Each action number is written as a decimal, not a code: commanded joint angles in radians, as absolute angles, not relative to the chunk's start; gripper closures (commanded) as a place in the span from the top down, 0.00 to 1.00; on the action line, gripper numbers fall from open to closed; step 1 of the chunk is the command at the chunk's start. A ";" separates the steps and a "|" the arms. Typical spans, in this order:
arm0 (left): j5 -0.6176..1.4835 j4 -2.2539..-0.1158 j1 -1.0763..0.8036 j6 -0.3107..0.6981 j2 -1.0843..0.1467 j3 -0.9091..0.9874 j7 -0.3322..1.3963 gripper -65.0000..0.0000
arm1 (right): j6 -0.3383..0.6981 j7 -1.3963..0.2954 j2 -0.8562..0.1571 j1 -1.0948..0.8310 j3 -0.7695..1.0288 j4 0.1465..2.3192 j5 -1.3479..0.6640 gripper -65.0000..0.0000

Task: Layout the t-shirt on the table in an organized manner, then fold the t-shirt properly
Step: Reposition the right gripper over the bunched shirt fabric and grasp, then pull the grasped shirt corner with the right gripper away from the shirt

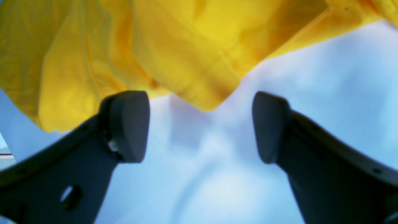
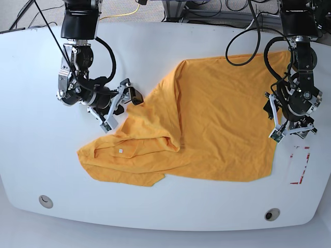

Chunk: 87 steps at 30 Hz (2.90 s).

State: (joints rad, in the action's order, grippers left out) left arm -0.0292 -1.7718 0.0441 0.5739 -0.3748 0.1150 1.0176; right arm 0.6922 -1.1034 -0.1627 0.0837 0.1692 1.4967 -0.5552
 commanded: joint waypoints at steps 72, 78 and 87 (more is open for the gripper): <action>-0.030 -1.788 0.061 0.570 -0.389 0.120 1.007 0.66 | 0.698 -1.333 -0.163 -0.286 0.492 2.015 -0.731 0.00; -0.030 -1.788 0.061 0.570 -0.389 0.120 1.007 0.66 | 0.642 -1.333 -0.163 -0.414 0.538 2.015 -0.914 0.00; -0.028 -1.790 0.058 0.570 -0.389 0.120 1.007 0.66 | 0.526 -1.330 -0.151 -0.561 0.588 2.015 -1.093 0.00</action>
State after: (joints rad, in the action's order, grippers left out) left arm -0.0269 -1.7714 0.0441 0.5735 -0.3748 0.1150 1.0176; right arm 0.5228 -1.3437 -0.1493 -0.5434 0.5838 1.9961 -1.0668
